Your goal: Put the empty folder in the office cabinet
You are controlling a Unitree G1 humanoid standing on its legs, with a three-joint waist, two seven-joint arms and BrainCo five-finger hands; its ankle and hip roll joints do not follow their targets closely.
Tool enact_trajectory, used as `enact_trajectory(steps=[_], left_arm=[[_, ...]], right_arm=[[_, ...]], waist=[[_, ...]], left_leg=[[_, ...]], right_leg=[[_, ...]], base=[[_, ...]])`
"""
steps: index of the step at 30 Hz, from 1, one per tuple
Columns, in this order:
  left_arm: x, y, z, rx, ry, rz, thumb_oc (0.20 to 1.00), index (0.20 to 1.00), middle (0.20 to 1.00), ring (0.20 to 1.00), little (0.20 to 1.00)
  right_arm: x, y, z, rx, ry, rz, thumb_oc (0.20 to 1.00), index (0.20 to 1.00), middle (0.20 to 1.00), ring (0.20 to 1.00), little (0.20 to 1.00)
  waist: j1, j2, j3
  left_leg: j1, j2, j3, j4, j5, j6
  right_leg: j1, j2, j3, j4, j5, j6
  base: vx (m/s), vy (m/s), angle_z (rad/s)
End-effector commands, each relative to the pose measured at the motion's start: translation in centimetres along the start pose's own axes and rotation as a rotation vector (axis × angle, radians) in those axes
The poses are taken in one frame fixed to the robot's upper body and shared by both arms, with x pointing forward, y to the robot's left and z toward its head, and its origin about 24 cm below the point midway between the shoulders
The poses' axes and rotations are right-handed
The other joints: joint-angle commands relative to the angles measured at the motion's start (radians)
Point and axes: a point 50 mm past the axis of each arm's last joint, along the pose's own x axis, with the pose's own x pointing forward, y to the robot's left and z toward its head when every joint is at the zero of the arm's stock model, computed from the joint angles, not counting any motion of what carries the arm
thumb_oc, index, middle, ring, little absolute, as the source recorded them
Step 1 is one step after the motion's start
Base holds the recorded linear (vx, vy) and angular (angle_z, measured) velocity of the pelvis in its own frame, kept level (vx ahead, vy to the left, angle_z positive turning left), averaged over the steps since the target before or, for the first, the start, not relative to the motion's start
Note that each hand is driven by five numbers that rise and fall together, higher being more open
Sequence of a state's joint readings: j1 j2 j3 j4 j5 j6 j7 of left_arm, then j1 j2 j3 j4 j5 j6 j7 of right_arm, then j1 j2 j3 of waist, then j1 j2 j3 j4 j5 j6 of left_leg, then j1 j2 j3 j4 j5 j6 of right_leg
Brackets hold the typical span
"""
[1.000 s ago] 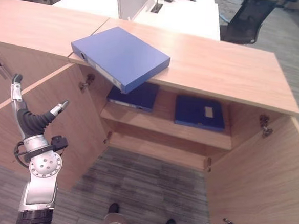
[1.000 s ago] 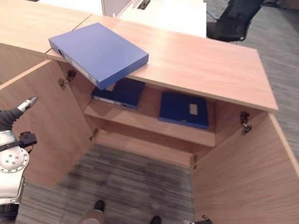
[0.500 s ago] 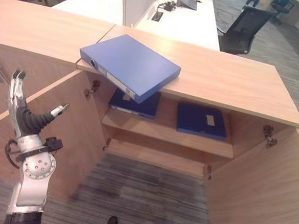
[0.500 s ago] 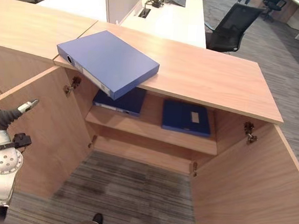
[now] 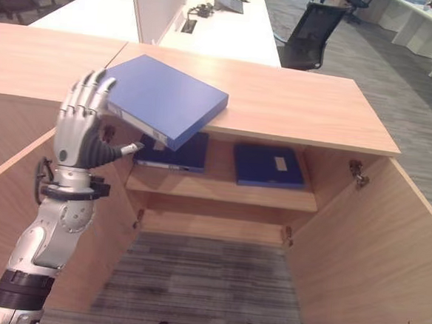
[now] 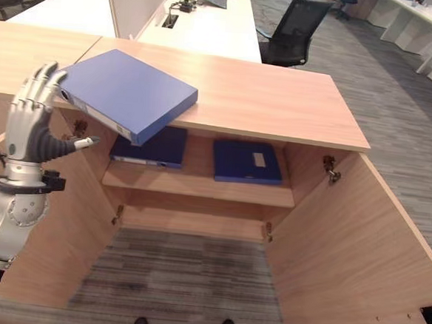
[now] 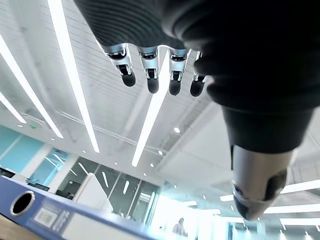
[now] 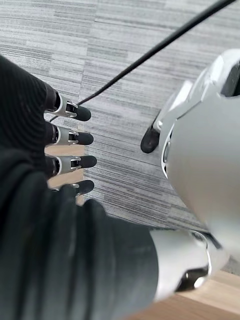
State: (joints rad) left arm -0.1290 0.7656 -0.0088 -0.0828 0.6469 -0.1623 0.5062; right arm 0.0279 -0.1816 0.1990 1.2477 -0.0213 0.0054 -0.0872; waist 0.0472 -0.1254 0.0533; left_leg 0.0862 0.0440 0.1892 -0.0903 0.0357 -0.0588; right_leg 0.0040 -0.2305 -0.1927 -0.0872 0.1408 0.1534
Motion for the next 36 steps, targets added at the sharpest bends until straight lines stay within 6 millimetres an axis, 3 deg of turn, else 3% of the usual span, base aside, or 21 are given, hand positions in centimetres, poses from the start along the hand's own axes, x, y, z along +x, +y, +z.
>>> enact_trajectory(steps=[1,27,36], left_arm=[[2.1,1.5,0.3,0.100,-0.092,0.059,1.000,1.000,1.000,1.000,1.000],[4.8,-1.5,-1.8,0.343,-0.084,-0.079,1.000,1.000,1.000,1.000,1.000],[5.6,-1.5,-3.0,0.419,-0.047,-0.098,1.000,1.000,1.000,1.000,1.000]], right_arm=[[0.2,-0.7,0.8,-0.096,-0.023,-0.013,1.000,1.000,1.000,1.000,1.000],[0.1,-1.9,-0.5,-0.116,0.019,-0.047,1.000,1.000,1.000,1.000,1.000],[0.0,-2.2,-1.1,-0.131,0.037,-0.051,1.000,1.000,1.000,1.000,1.000]], waist=[[0.001,-0.027,-0.010],[-0.048,-0.010,-0.035],[-0.059,-0.007,-0.035]], left_leg=[[-0.015,-0.043,-0.033,0.003,-0.118,0.068],[0.030,-0.048,-0.015,0.003,-0.140,0.074],[0.037,-0.048,-0.007,0.003,-0.142,0.075]], right_leg=[[0.029,-0.078,-0.016,0.039,0.026,0.082],[0.044,-0.078,-0.001,0.037,0.021,0.089],[0.045,-0.077,0.009,0.035,0.023,0.090]], base=[[0.01,0.016,-0.07],[0.00,0.002,-0.02],[0.00,0.000,-0.01]])
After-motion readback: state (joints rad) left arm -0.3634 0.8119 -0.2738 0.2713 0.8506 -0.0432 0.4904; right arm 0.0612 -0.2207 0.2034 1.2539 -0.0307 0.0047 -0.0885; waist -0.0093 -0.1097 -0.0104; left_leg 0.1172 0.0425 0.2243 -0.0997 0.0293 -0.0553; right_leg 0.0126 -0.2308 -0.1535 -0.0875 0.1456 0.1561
